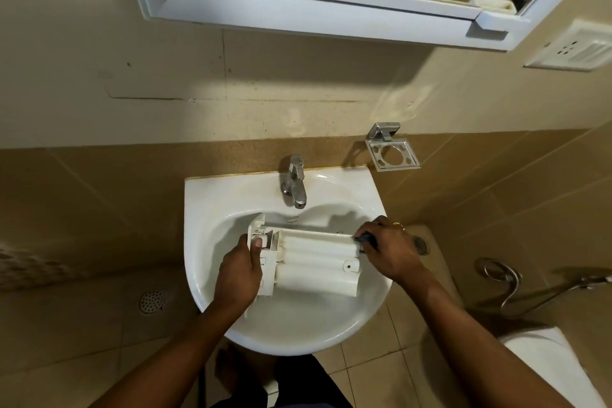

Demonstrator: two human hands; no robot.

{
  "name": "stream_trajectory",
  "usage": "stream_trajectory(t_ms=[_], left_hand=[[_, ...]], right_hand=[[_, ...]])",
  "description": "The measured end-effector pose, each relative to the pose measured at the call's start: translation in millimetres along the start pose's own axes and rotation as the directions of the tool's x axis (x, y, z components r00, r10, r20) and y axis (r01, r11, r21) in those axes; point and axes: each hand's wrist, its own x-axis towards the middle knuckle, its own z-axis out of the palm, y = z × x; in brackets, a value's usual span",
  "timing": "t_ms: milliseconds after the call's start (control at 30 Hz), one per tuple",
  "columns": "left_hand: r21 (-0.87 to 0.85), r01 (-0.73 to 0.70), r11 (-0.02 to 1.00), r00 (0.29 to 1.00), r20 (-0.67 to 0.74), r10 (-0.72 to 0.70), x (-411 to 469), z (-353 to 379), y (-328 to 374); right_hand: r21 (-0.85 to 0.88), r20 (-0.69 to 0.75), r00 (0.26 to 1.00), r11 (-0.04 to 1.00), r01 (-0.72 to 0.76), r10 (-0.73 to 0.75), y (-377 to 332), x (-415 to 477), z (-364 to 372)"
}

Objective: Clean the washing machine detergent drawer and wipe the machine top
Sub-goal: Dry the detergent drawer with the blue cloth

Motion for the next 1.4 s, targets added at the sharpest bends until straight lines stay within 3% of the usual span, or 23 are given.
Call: stream_trajectory(t_ms=[133, 400, 500, 633, 700, 833, 900, 967, 1100, 1233, 1333, 1400], left_hand=[[-0.004, 0.004, 1.000, 1.000, 0.025, -0.003, 2.3, -2.4, 2.1], [-0.002, 0.006, 1.000, 0.999, 0.041, -0.006, 2.7, -3.2, 0.9], [-0.017, 0.028, 0.999, 0.999, 0.031, -0.027, 3.4, -0.9, 2.0], [-0.009, 0.025, 1.000, 0.998, 0.062, -0.025, 3.7, -1.3, 7.2], [-0.002, 0.032, 0.999, 0.997, 0.075, -0.032, 6.2, -2.0, 7.6], [0.001, 0.027, 1.000, 0.996, 0.090, -0.027, 11.2, -0.8, 5.8], [0.005, 0.029, 1.000, 0.996, 0.090, -0.030, 11.3, 0.8, 5.7], [0.007, 0.029, 1.000, 0.996, 0.081, -0.029, 10.3, 2.2, 4.3], [0.013, 0.040, 0.999, 0.998, 0.042, -0.041, 7.5, 5.9, 4.4], [0.007, 0.040, 0.999, 0.999, -0.001, -0.040, 4.1, 6.7, 6.2], [0.046, 0.055, 0.997, 0.998, 0.016, -0.056, 6.4, 3.2, 8.0], [0.069, 0.073, 0.995, 0.995, 0.057, -0.077, 9.1, 1.6, 12.0]], right_hand=[[-0.122, -0.019, 1.000, 0.992, 0.010, -0.013, -32.8, 5.4, 12.4], [0.133, -0.036, 0.977, 0.968, 0.214, -0.211, -152.6, 25.8, 57.0], [0.227, -0.075, 0.966, 0.939, 0.257, -0.246, -141.9, 21.9, 57.6], [0.218, -0.074, 0.948, 0.923, 0.317, -0.308, -88.9, 3.8, 36.3], [0.207, -0.083, 0.961, 0.939, 0.274, -0.262, -56.7, -4.2, 27.1], [0.175, -0.095, 0.995, 0.985, -0.004, 0.021, -10.9, -15.9, 23.9], [0.144, -0.121, 0.984, 0.983, -0.110, 0.128, -15.1, -18.5, 28.2], [0.117, -0.166, 0.976, 0.985, -0.125, 0.144, -34.7, -19.7, 34.8], [0.204, -0.151, 0.989, 0.979, 0.030, 0.001, -98.5, -23.9, 59.1], [0.180, -0.123, 0.981, 0.969, 0.168, -0.147, -140.8, -22.1, 78.0], [0.142, -0.097, 0.964, 0.956, 0.258, -0.246, -122.0, -13.1, 69.1], [0.115, -0.100, 0.969, 0.965, 0.237, -0.226, -89.1, -6.7, 61.1]])
